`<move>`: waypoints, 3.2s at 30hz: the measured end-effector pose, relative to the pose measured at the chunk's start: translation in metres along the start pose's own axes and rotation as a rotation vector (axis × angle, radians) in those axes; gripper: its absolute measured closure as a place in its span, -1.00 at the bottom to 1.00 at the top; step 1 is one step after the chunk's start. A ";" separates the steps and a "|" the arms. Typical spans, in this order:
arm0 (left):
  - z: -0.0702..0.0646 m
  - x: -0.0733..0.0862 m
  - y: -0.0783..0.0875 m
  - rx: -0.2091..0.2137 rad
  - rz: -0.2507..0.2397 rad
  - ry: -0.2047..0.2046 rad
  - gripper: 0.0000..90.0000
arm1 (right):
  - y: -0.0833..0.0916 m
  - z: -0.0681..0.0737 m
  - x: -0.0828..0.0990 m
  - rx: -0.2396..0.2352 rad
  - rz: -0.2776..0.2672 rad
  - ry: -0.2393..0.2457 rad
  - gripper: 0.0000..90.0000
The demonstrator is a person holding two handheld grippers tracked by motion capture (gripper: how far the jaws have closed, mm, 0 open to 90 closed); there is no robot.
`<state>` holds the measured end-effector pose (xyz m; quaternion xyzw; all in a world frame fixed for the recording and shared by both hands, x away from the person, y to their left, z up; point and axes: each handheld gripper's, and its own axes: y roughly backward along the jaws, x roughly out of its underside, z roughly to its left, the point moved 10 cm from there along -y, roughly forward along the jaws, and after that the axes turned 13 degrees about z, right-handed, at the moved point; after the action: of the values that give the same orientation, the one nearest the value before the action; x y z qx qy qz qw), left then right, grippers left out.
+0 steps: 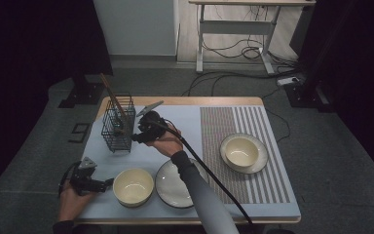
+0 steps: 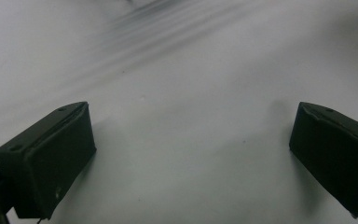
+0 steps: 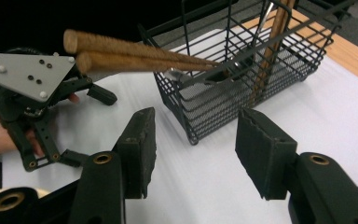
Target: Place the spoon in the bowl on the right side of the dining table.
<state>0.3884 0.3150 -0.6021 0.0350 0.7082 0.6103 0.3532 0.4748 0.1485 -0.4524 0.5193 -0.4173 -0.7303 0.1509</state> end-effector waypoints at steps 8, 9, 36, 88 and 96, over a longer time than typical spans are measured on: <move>0.000 0.000 0.000 0.000 0.002 -0.003 -1.00 | -0.012 0.006 -0.013 -0.003 0.005 0.029 0.10; 0.000 0.000 0.000 0.000 0.002 -0.002 -1.00 | -0.013 0.007 -0.014 -0.002 0.007 0.030 0.11; 0.000 0.000 0.000 0.000 0.001 -0.002 -1.00 | -0.029 0.002 -0.029 0.055 0.027 0.047 0.60; 0.000 0.000 0.000 -0.001 0.000 -0.004 -1.00 | 0.012 -0.001 -0.037 0.172 -0.036 0.067 1.00; 0.000 0.000 0.000 -0.001 0.000 -0.004 -1.00 | 0.029 -0.001 -0.040 0.166 -0.060 0.064 1.00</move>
<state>0.3886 0.3150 -0.6022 0.0358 0.7072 0.6106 0.3546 0.4859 0.1570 -0.4052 0.5655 -0.4557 -0.6803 0.0986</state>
